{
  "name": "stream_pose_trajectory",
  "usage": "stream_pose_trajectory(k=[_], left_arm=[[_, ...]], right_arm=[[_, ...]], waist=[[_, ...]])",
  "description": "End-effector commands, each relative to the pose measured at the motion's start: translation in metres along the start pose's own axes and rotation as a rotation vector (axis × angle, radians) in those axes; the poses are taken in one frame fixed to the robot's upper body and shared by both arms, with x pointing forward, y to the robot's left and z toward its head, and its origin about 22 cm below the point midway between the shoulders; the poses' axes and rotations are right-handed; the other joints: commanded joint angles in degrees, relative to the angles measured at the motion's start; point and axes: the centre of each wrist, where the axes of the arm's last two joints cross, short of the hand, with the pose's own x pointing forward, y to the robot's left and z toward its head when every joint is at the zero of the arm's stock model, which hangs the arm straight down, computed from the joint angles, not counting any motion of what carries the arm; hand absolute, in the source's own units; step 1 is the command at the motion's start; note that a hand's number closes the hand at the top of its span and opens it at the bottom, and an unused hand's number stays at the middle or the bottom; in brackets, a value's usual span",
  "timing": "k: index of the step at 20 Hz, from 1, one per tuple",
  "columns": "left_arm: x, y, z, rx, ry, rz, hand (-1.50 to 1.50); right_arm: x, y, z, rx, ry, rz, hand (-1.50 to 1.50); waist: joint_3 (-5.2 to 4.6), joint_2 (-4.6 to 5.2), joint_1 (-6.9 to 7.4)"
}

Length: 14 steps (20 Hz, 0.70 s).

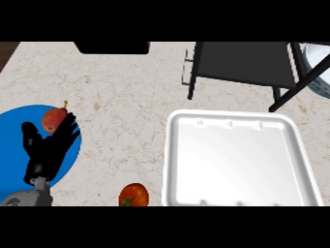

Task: Pick the bell pepper from the tray and place it in the tiered shelf

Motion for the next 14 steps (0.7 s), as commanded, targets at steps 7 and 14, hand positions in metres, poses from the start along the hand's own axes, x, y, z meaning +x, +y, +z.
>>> stream_pose_trajectory(k=[7, 14], left_arm=[[-0.007, 0.005, 0.002, 0.034, 0.032, 0.023, 0.00], [-0.007, 0.010, 0.006, 0.018, 0.046, 0.017, 0.00]], right_arm=[[-0.017, -0.087, -0.019, -0.320, 0.084, -0.093, -1.50], [-0.027, -0.192, -0.017, -0.280, 0.088, -0.127, -1.50]], waist=[[-0.14, -0.33, -1.35], [-0.13, -0.52, -1.86]])
